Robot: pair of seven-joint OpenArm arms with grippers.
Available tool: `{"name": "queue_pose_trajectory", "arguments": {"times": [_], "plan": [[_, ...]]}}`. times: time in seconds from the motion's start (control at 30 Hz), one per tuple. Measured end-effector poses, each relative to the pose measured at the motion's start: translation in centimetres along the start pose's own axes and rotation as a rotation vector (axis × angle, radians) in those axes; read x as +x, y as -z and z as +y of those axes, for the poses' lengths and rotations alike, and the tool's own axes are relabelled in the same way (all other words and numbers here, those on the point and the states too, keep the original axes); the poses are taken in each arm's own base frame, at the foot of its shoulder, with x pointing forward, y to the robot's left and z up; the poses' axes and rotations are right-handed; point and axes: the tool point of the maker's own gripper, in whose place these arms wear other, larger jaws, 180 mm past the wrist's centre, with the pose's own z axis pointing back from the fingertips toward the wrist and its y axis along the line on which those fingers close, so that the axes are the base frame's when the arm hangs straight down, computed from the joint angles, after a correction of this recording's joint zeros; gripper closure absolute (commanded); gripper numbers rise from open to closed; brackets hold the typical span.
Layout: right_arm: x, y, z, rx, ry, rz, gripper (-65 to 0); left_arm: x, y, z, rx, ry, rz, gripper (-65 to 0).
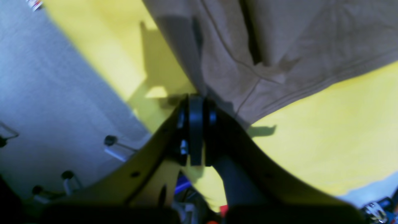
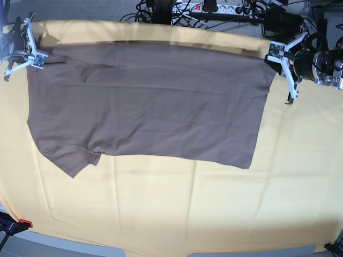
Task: Fold the T-shirt properly
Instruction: 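Pull the shoulder edge taut with both grippers, then release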
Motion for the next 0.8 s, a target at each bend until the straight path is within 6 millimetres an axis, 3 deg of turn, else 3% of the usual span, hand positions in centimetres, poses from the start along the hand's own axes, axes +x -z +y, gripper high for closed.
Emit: {"name": "queue_pose_trajectory", "arguments": {"times": [0.23, 0.4, 0.43, 0.53, 0.6, 0.8], "plan": [[-0.3, 0.2, 0.6, 0.017, 0.000, 0.010, 0.0, 0.1, 0.8, -3.0, -0.087, -0.034, -0.013, 0.0], [-0.3, 0.2, 0.6, 0.017, 0.000, 0.010, 0.0, 0.2, 0.8, -3.2, -0.092, -0.035, -0.015, 0.0], [-0.3, 0.2, 0.6, 0.017, 0.000, 0.010, 0.0, 0.2, 0.8, -3.2, -0.092, -0.035, -0.015, -1.5], [-0.4, 0.2, 0.6, 0.017, -0.001, 0.015, -14.1, -0.1, 0.8, -3.2, -0.092, -0.031, -0.002, -19.8], [-0.7, 0.1, 0.6, 0.016, -0.003, 0.033, -18.9, -0.4, 0.8, -3.2, -0.091, -0.026, 0.014, -29.7], [0.3, -1.0, 1.3, 0.018, -0.049, 0.051, -20.0, -0.4, 0.7, -2.7, -0.077, -0.020, 0.015, -31.9]]}}
